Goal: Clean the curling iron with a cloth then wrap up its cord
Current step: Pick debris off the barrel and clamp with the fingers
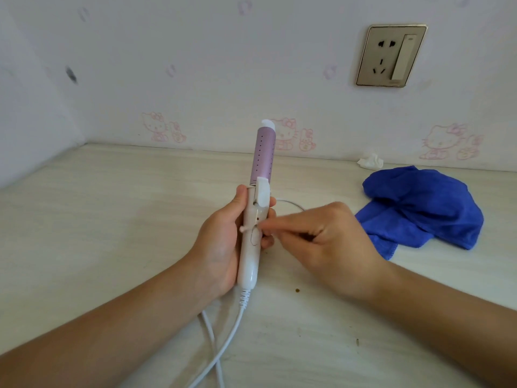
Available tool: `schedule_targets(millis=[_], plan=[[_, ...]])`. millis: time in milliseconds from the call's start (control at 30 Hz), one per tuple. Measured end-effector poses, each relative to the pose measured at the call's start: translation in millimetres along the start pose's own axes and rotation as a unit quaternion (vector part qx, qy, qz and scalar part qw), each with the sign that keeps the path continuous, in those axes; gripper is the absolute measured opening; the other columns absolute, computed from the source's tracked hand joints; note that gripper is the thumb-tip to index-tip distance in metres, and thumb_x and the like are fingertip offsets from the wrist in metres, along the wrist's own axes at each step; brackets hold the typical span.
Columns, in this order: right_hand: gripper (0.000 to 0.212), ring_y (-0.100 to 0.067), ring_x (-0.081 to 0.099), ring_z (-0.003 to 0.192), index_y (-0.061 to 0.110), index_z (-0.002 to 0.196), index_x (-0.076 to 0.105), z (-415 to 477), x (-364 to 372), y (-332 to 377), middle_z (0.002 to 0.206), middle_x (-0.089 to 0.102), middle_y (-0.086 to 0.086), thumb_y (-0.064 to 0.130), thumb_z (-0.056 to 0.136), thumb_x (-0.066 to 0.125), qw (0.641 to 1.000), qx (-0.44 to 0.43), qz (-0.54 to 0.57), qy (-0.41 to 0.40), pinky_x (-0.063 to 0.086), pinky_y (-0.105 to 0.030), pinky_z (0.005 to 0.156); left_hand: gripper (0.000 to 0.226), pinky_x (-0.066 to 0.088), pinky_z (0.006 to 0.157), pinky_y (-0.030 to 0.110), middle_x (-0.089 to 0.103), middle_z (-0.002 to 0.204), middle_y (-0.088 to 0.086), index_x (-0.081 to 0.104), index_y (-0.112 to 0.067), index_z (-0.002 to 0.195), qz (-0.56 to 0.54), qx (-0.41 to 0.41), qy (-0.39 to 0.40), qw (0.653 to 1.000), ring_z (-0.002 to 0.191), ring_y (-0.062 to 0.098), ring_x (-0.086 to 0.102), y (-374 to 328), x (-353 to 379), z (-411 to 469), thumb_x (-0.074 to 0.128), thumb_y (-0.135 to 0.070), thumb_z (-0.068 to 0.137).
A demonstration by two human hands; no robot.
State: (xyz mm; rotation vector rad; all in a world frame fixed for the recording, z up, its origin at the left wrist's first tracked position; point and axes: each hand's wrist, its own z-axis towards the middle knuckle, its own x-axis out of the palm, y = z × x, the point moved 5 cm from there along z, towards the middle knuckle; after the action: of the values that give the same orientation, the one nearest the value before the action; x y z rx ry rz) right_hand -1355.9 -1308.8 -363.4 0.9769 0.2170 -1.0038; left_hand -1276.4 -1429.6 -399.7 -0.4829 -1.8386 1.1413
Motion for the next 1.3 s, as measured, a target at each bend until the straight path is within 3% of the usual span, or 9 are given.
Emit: schedule_targets(millis=[100, 167, 267, 433, 600, 967, 1167, 1233, 1300], plan=[[0.033, -0.003, 0.037, 0.044, 0.022, 0.109, 0.081, 6.6, -14.8, -12.3, 0.052, 0.051, 0.005, -0.003, 0.094, 0.065, 0.997, 0.031, -0.013, -0.067, 0.031, -0.008, 0.050, 0.049, 0.048, 0.048, 0.027, 0.061, 0.079, 0.009, 0.071, -0.005, 0.105, -0.021, 0.004, 0.011, 1.000, 0.058, 0.017, 0.056, -0.3, 1.0, 0.7, 0.045, -0.047, 0.106], [0.033, -0.004, 0.036, 0.044, 0.023, 0.110, 0.081, 5.4, -14.2, -12.6, 0.048, 0.046, 0.006, -0.001, 0.094, 0.067, 0.996, 0.044, -0.024, -0.075, 0.031, -0.011, 0.049, 0.048, 0.048, 0.049, 0.027, 0.061, 0.080, 0.010, 0.070, -0.006, 0.106, -0.012, 0.006, 0.018, 1.000, 0.059, 0.017, 0.056, 0.8, 0.9, 0.3, 0.045, -0.047, 0.106], [0.028, -0.006, 0.040, 0.044, 0.021, 0.109, 0.082, 4.8, -9.8, -7.4, 0.051, 0.051, 0.012, 0.001, 0.094, 0.067, 0.997, 0.044, -0.024, -0.055, 0.033, -0.010, 0.050, 0.048, 0.048, 0.049, 0.027, 0.060, 0.081, 0.010, 0.073, -0.008, 0.103, 0.005, 0.009, 0.021, 1.000, 0.060, 0.017, 0.056, 2.2, 0.8, 0.7, 0.046, -0.048, 0.106], [0.023, -0.009, 0.046, 0.044, 0.020, 0.100, 0.082, 13.2, -20.8, -15.1, 0.051, 0.056, -0.002, 0.003, 0.092, 0.069, 0.996, 0.074, -0.023, -0.049, 0.034, -0.009, 0.049, 0.048, 0.048, 0.049, 0.027, 0.062, 0.081, 0.010, 0.073, -0.008, 0.105, 0.004, 0.014, 0.016, 1.000, 0.059, 0.017, 0.056, 2.6, -0.3, 1.4, 0.047, -0.048, 0.105], [0.018, -0.010, 0.045, 0.045, 0.018, 0.102, 0.080, 11.8, -10.2, -10.3, 0.047, 0.045, 0.010, 0.006, 0.094, 0.069, 0.997, 0.071, -0.032, -0.028, 0.034, -0.011, 0.051, 0.050, 0.047, 0.049, 0.027, 0.061, 0.080, 0.009, 0.079, -0.009, 0.098, -0.003, 0.017, 0.021, 1.000, 0.059, 0.017, 0.056, 3.3, 0.1, 1.2, 0.046, -0.048, 0.106], [0.017, -0.021, 0.047, 0.045, 0.013, 0.103, 0.079, 8.8, -11.5, -18.0, 0.049, 0.054, -0.006, 0.003, 0.095, 0.068, 0.996, 0.082, 0.028, -0.025, 0.038, -0.020, 0.052, 0.054, 0.045, 0.046, 0.026, 0.060, 0.076, 0.009, 0.081, -0.012, 0.090, -0.008, 0.022, 0.040, 0.999, 0.056, 0.017, 0.052, 0.9, 4.0, -1.4, 0.041, -0.045, 0.108], [0.017, -0.006, 0.051, 0.045, 0.010, 0.109, 0.076, 0.7, -10.0, -15.8, 0.048, 0.053, 0.007, 0.002, 0.096, 0.066, 0.996, 0.056, 0.060, -0.033, 0.038, -0.010, 0.056, 0.055, 0.044, 0.045, 0.026, 0.060, 0.075, 0.010, 0.080, -0.012, 0.090, -0.017, 0.011, 0.045, 0.999, 0.055, 0.017, 0.052, -0.7, 2.2, -0.7, 0.040, -0.045, 0.108], [0.018, -0.010, 0.052, 0.045, 0.011, 0.110, 0.075, 1.2, -9.6, -15.3, 0.051, 0.055, 0.005, 0.002, 0.097, 0.065, 0.996, 0.052, 0.073, -0.028, 0.041, -0.015, 0.054, 0.055, 0.044, 0.045, 0.025, 0.060, 0.074, 0.009, 0.079, -0.011, 0.090, -0.021, 0.010, 0.047, 0.999, 0.054, 0.017, 0.052, -1.2, 1.2, 0.0, 0.040, -0.045, 0.108], [0.019, -0.021, 0.051, 0.044, 0.012, 0.106, 0.076, 0.8, -4.6, -12.1, 0.054, 0.061, 0.014, 0.000, 0.097, 0.065, 0.996, 0.048, 0.076, 0.013, 0.044, -0.028, 0.049, 0.056, 0.043, 0.045, 0.026, 0.060, 0.075, 0.007, 0.079, -0.008, 0.090, -0.020, 0.011, 0.040, 0.999, 0.053, 0.016, 0.050, -0.8, -0.5, 1.0, 0.041, -0.045, 0.107]])
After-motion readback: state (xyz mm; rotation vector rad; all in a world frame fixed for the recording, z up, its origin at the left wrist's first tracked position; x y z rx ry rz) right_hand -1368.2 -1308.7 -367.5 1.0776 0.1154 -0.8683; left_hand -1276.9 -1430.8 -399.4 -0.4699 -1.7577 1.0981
